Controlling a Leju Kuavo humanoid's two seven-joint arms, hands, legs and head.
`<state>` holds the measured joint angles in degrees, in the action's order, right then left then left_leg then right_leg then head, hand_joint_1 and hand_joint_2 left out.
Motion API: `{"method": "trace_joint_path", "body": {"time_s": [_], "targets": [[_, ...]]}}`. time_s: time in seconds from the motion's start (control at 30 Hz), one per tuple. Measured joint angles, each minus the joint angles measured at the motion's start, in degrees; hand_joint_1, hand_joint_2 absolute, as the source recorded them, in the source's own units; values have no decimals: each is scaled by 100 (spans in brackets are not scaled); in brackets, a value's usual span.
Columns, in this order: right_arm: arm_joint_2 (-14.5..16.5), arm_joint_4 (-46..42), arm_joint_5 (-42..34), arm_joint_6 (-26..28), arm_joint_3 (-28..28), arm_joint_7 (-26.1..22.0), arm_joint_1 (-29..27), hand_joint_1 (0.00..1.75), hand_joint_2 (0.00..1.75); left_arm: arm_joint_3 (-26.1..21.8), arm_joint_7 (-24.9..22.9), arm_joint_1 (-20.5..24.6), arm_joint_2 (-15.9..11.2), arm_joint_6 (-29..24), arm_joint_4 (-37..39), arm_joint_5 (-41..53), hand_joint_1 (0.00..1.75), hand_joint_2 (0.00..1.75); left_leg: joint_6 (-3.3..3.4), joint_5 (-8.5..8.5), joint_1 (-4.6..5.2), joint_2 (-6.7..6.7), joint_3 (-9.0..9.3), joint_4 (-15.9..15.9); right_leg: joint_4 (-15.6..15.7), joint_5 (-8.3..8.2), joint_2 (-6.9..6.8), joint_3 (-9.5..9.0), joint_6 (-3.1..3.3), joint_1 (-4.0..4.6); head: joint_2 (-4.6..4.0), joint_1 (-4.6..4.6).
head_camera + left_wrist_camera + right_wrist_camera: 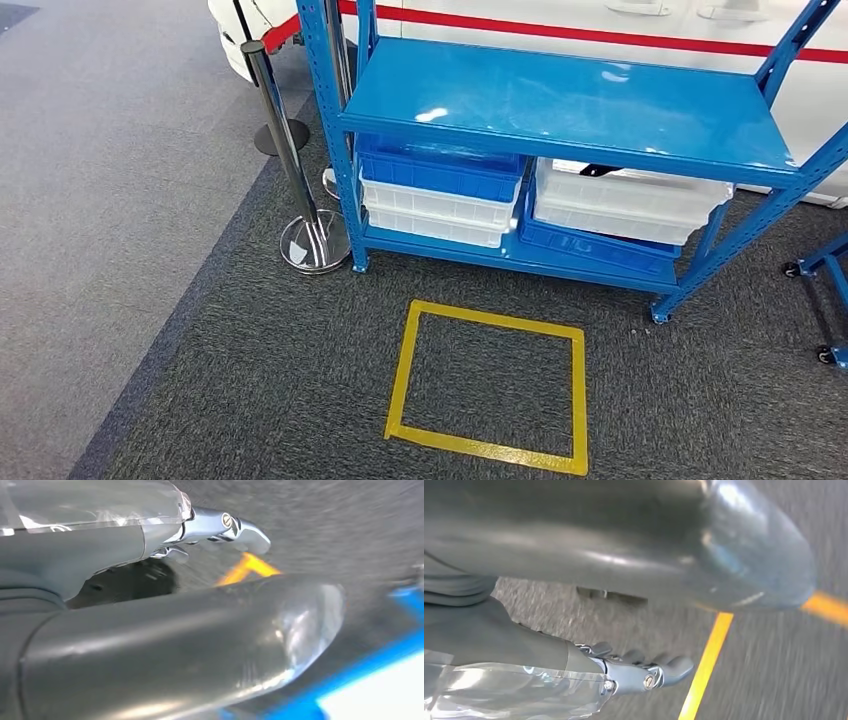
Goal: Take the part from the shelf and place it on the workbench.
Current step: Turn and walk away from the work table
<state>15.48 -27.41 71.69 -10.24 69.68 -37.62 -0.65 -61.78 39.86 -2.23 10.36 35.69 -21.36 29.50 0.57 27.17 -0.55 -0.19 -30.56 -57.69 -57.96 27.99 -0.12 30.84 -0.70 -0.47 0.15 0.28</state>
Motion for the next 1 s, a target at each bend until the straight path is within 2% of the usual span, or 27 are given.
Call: {"method": "trace_joint_path", "body": {"time_s": [0.07, 0.13, 0.17, 0.2, 0.23, 0.27, 0.3, 0.37, 0.4, 0.47, 0.53, 0.57, 0.6, 0.67, 0.7, 0.73, 0.77, 0.83, 0.87, 0.9, 0.93, 1.0], "targets": [[40, -578, -981, -436, -184, 40, -115, 0, 0, -215, 26, -31, 87, 458, -307, -383, 0, 0, 89, -47, -14, 9, 13, 48, -280, 210, 7, 122, -62, -20, 0, 15], [118, -1241, -2475, -581, -80, 161, -137, 0, 0, -292, 40, -101, 188, 687, -741, -413, 0, 0, 128, -64, -2, 23, -6, 58, -977, 597, 8, 462, -102, -33, 1, 33], [139, -1521, -3096, -553, -19, 227, -129, 0, 0, -284, 43, -146, 231, 712, -951, -352, 0, 0, 133, -63, 9, 30, -12, 57, -1341, 741, 8, 645, -116, -35, 1, 33], [153, -1781, -3494, -531, 28, 278, -122, 0, 0, -268, 42, -190, 269, 723, -1140, -310, 0, 0, 134, -61, 17, 37, -13, 56, -1564, 781, 8, 760, -121, -34, 1, 35], [162, -2000, -3641, -519, 57, 308, -120, 0, 0, -259, 42, -227, 301, 697, -1292, -263, 0, 0, 134, -57, 22, 39, -7, 56, -1579, 708, 8, 773, -117, -32, 1, 37], [168, -2179, -3533, -471, 68, 313, -129, 0, 0, -234, 42, -272, 324, 583, -1429, -169, 0, 0, 130, -51, 24, 35, 6, 56, -1361, 533, 8, 669, -103, -29, 1, 39], [179, -2324, -3201, -357, 45, 301, -158, 0, 0, -158, 42, -345, 334, 336, -1586, -12, 0, 0, 120, -43, 24, 30, 25, 56, -982, 313, 8, 479, -80, -27, 1, 44], [230, -2508, -1999, 56, -203, 206, -273, 0, 0, 322, 43, -579, 294, -822, -1887, 289, 0, 0, 71, -11, 45, 30, 63, 43, -245, 32, 12, 117, -19, -5, 1, 51], [255, -2537, -1334, 233, -379, 154, -334, 0, 0, 745, 42, -711, 259, -1585, -1978, 325, 0, 0, 43, 3, 55, 34, 72, 37, -49, -16, 15, 28, 8, 7, 0, 49], [296, -2451, -570, 469, -608, 206, -392, 0, 0, 1705, 4, -855, 179, -2836, -1940, 288, 0, 0, -11, 8, 64, 28, 69, 43, 30, -19, 5, 16, 56, 15, 0, 43], [327, -2236, -815, 762, -589, 528, -369, 0, 0, 2431, -163, -814, 98, -3316, -1720, 449, 0, 0, -68, 68, 59, 8, 29, -32, 62, -41, -40, 7, 127, -17, 1, 35], [344, -2114, -1057, 959, -533, 766, -339, 0, 0, 2623, -309, -753, 67, -3392, -1572, 576, 0, 0, -98, 175, 54, 1, -36, -185, 79, -55, -61, 2, 170, -33, 2, 23], [353, -1984, -1224, 1171, -441, 1053, -296, 0, 0, 2679, -503, -684, 52, -3444, -1412, 696, 0, 0, -124, 352, 40, 1, -165, -480, 90, -64, -72, -1, 207, -36, 2, 12], [352, -1705, -1298, 1635, -193, 1672, -202, 0, 0, 2539, -903, -566, 42, -3576, -1109, 884, 0, 0, -162, 726, 11, 2, -521, -1263, 87, -67, -65, 11, 242, -21, 1, -2], [342, -1540, -1280, 1890, -45, 1977, -150, 0, 0, 2396, -1083, -512, 36, -3648, -971, 971, 0, 0, -176, 811, -1, 2, -661, -1560, 83, -66, -58, 13, 245, -14, 1, -1], [323, -1368, -1263, 2120, 101, 2218, -96, 0, 0, 2243, -1208, -467, 22, -3703, -862, 1063, 0, 0, -182, 769, -8, 3, -703, -1633, 77, -65, -52, 12, 243, -11, 1, -3], [300, -1195, -1251, 2318, 243, 2414, -40, 0, 0, 2083, -1300, -420, 3, -3741, -773, 1155, 0, 0, -183, 619, -12, 4, -637, -1474, 69, -61, -47, 7, 236, -11, 1, -4], [258, -900, -1249, 2533, 474, 2627, 64, 0, 0, 1782, -1397, -331, -24, -3767, -646, 1294, 0, 0, -159, 214, -14, 7, -287, -699, 46, -41, -39, -4, 205, -10, 0, -7], [241, -791, -1249, 2571, 556, 2665, 108, 0, 0, 1661, -1417, -289, -34, -3772, -602, 1332, 0, 0, -138, 90, -8, 7, -134, -352, 25, -27, -36, -2, 177, -1, 0, -6], [222, -699, -1249, 2590, 625, 2685, 146, 0, 0, 1560, -1428, -251, -39, -3775, -562, 1354, 0, 0, -114, 33, -1, 5, -41, -131, 9, -17, -35, 4, 145, 7, 0, -3], [203, -630, -1248, 2603, 678, 2697, 180, 0, 0, 1489, -1435, -224, -41, -3776, -528, 1369, 0, 0, -86, 38, 11, 4, -14, -47, 0, -13, -34, 11, 108, 15, 0, 0], [169, -526, -1247, 2621, 754, 2709, 232, 0, 0, 1390, -1440, -197, -41, -3776, -473, 1384, 0, 0, -14, 24, 18, 2, -11, -22, -2, -12, -30, 11, 33, 11, 1, 3]]}}
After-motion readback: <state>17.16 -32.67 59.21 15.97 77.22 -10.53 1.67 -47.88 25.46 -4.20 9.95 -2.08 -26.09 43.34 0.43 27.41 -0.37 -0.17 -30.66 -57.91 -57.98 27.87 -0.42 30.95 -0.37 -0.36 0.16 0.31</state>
